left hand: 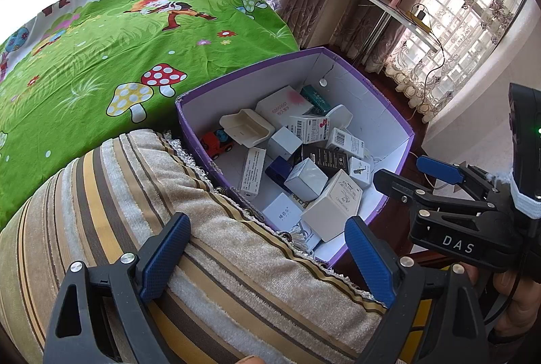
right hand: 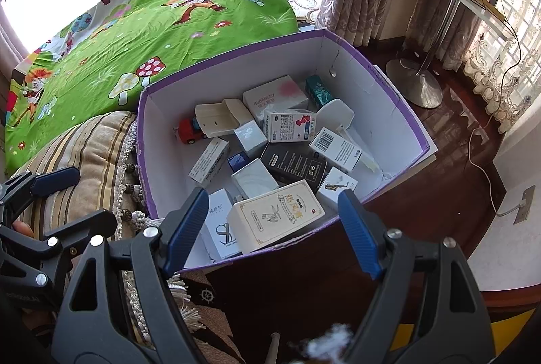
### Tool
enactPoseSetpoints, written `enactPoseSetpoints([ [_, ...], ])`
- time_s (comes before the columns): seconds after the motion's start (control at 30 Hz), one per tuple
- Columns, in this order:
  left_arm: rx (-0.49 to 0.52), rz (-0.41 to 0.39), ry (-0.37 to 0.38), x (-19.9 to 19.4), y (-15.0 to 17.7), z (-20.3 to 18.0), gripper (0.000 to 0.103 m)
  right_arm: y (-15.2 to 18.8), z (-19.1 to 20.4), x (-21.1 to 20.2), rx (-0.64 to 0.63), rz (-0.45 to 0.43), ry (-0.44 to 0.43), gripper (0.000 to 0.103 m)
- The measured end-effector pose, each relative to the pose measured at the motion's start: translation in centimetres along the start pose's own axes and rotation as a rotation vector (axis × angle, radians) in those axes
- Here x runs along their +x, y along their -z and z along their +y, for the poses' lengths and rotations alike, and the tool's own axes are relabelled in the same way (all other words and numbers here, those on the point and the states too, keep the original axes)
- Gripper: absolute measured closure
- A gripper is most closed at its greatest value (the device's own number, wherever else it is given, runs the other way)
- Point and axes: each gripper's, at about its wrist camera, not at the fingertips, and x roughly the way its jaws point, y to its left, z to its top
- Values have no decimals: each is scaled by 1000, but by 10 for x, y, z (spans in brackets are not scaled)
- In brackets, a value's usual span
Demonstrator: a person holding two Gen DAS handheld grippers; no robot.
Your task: Organize rigid objects
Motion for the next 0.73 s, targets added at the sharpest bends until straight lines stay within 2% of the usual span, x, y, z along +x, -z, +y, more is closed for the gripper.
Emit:
enactPoseSetpoints([
  [0.5, 13, -8, -4, 2, -1, -4, 6, 2, 0, 2, 3, 4, -4, 22],
  [0.57, 30, -6, 7, 4, -2, -7, 0, 2, 0, 2, 4, 4, -7, 22],
  [0.63, 22, -22, 18, -1, -2, -6, 0, 3, 1, 1, 2, 1, -7, 22],
  [0.73, 12, -65, 79, -23, -3, 0, 0, -2, 10, -5, -12, -25, -19, 22],
])
